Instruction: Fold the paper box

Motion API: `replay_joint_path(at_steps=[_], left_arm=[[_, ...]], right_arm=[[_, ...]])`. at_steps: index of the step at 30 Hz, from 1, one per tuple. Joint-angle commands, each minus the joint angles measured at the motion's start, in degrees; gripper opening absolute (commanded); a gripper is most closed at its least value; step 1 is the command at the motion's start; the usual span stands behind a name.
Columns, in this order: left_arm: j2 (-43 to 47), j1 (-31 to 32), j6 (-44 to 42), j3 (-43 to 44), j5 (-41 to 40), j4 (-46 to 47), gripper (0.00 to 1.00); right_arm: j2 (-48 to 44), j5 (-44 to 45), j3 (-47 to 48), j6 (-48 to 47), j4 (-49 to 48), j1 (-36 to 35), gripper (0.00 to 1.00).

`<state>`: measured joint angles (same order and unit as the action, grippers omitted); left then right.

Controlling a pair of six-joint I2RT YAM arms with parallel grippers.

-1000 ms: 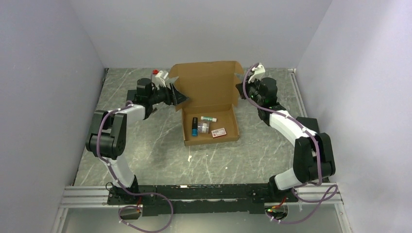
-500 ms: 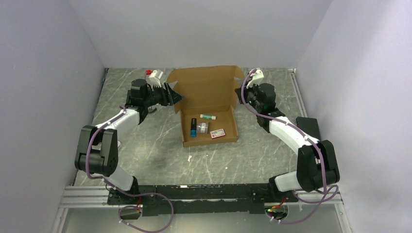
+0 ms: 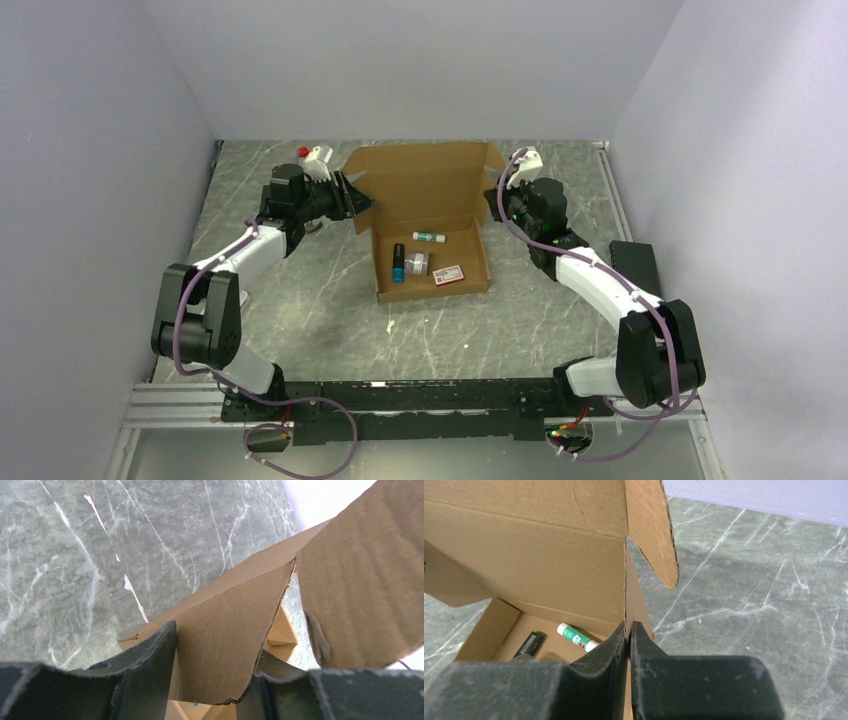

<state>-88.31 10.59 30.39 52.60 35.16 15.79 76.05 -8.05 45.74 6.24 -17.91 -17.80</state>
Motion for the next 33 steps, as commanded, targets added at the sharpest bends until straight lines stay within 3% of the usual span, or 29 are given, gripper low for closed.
replay_joint_path(at_steps=[1, 9, 23, 33], left_arm=[[1.61, 1.94, 4.71, -0.49, 1.33, -4.93, 0.48], [3.85, 2.93, 7.35, -2.32, 0.7, -7.28, 0.59], [9.1, 3.3, 8.52, -5.91, 2.65, -10.31, 0.6], [13.43, 3.56, 9.2, -7.96, 4.02, -9.76, 0.68]], right_arm=[[-0.75, -0.36, -0.04, 2.05, 4.28, -1.27, 0.09], [-1.79, 0.14, -0.61, 1.54, 6.22, -2.17, 0.12], [-3.34, 0.93, -2.57, 1.06, 8.49, -2.54, 0.11], [-3.68, 1.12, -3.44, 0.55, 9.19, -2.67, 0.11]])
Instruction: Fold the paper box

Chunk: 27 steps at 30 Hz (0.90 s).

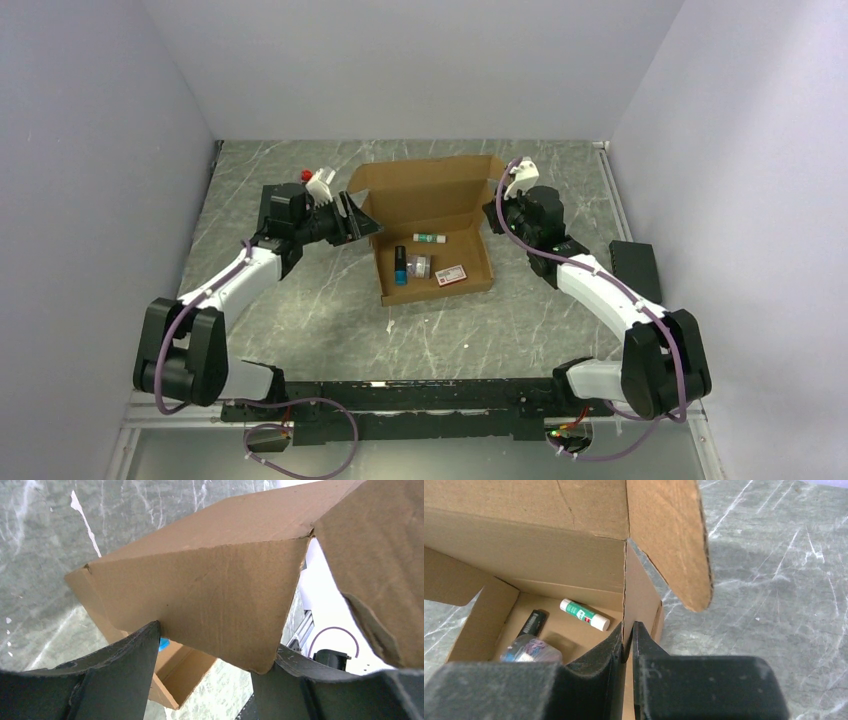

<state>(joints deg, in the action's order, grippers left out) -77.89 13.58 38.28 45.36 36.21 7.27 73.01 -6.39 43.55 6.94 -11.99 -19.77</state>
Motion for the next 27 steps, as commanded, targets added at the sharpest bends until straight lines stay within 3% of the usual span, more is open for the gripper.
replay_joint_path(at_steps=[1, 8, 16, 27], left_arm=[[3.63, 0.57, 1.21, -0.98, 3.24, -1.14, 0.68], [8.54, 0.57, 0.95, -4.51, 4.8, 3.28, 0.73], [11.31, 0.48, 2.99, -7.14, 3.07, 3.9, 0.69], [26.6, 0.43, 0.46, -12.08, -8.26, -5.01, 0.68]], right_arm=[[-0.65, -0.63, -1.39, -0.25, 3.33, -0.69, 0.11], [-1.11, -0.51, -1.8, -0.74, 3.55, -0.8, 0.1], [-1.69, 0.28, -1.98, -1.14, 3.51, -0.75, 0.1], [-1.46, 0.66, -1.9, -1.06, 2.89, -0.8, 0.1]])
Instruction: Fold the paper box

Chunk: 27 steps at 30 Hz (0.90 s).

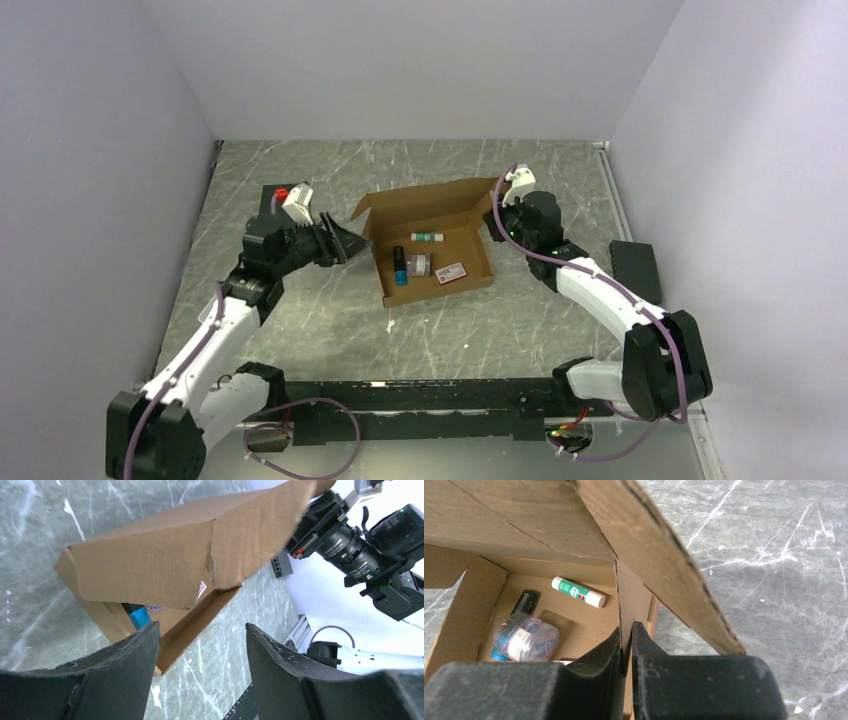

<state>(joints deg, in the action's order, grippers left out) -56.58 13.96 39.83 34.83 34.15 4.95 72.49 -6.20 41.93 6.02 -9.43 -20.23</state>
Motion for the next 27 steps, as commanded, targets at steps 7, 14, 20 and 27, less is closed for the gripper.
replay_joint_path(at_steps=[7, 14, 20, 27], left_arm=[[8.8, 0.11, 0.04, -4.61, -19.16, -8.18, 0.49], [-5.55, 0.1, -0.21, -1.62, -17.86, -1.02, 0.45], [-16.53, 0.1, -1.01, 2.48, -14.56, 4.96, 0.45], [-24.19, 0.11, -1.31, 6.29, -9.88, 9.65, 0.44]], right_arm=[[-0.99, 0.57, -0.01, -0.16, 0.16, -0.34, 0.1], [-0.62, 0.42, 0.25, -0.05, -0.07, -0.34, 0.1], [-0.36, 0.01, 0.43, -0.14, -0.13, -0.34, 0.1], [0.19, -1.1, 0.68, -0.35, 0.11, -0.34, 0.1]])
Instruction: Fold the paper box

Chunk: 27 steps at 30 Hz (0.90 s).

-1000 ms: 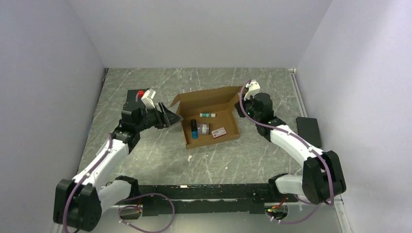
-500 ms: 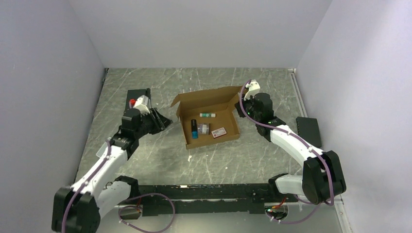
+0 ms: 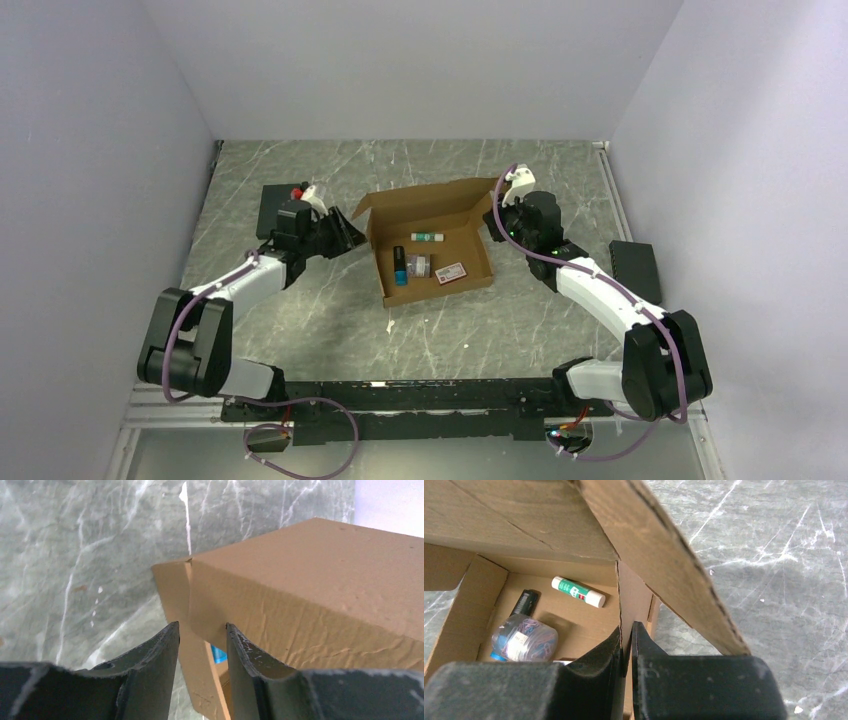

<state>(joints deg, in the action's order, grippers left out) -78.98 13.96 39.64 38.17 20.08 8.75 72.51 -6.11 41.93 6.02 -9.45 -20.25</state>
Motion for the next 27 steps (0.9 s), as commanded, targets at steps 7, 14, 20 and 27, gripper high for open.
replay_joint_path(at_steps=[7, 14, 20, 27], left_arm=[[-2.91, 0.24, -1.7, 3.9, 10.67, 8.19, 0.44], [-3.73, 0.21, 0.48, 4.89, 13.29, 10.15, 0.45], [-4.73, 0.27, 1.93, 5.6, 14.32, 11.09, 0.45], [-5.32, 0.2, 2.35, 5.12, 14.46, 11.17, 0.45]], right_arm=[[0.84, -3.64, 1.69, -0.02, 0.54, -0.32, 0.1], [2.36, -6.25, 3.73, 0.81, 1.18, -0.4, 0.1], [2.06, -6.16, 4.21, 0.44, 1.54, -0.4, 0.1], [2.1, -5.64, 3.96, -0.31, 2.33, -0.4, 0.1]])
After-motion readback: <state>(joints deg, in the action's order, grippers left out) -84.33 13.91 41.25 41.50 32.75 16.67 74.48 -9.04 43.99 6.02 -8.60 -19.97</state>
